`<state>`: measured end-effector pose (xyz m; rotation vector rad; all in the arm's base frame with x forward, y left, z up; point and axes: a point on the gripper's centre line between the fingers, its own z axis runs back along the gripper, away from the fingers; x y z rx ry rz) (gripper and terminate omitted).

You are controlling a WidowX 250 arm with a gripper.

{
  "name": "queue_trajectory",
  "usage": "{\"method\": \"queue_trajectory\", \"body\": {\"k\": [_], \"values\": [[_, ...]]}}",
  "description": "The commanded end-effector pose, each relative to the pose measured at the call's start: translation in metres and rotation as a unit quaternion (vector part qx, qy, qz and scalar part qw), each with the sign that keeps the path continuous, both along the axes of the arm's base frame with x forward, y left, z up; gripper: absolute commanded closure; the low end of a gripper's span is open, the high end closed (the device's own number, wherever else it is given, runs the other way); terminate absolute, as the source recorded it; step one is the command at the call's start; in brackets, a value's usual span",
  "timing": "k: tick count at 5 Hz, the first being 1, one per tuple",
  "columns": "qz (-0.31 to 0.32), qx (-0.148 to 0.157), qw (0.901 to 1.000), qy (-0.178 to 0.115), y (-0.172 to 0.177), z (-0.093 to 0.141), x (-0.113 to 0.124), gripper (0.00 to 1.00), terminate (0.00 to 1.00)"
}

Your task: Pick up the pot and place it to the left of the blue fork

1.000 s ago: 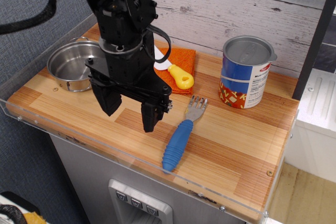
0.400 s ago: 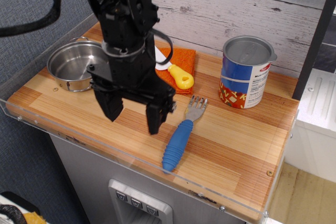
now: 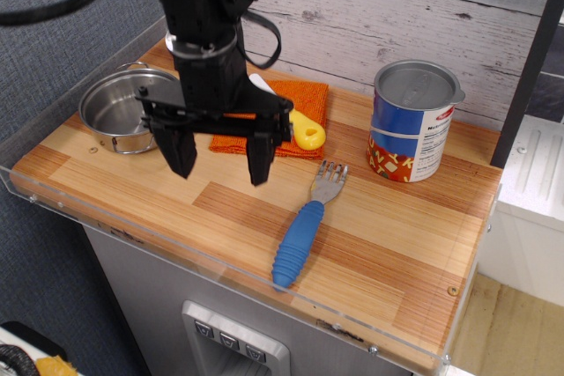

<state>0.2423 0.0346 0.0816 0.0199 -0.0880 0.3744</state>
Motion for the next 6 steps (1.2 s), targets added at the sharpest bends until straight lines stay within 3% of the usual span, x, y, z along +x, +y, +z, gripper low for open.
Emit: {"method": "queue_trajectory", "body": {"k": [1,3,5,6], "values": [[0.078,0.019,0.9968,-0.004,0.056,-0.001,0.031,0.00,0.00],[0.044,0.037,0.9983,-0.005,0.088,-0.012,0.060,0.00,0.00],[-0.047,0.063,0.9969,0.000,0.110,-0.022,0.072,0.00,0.00],[-0.053,0.045,0.9976,-0.005,0.123,-0.032,0.076,0.00,0.00]]}}
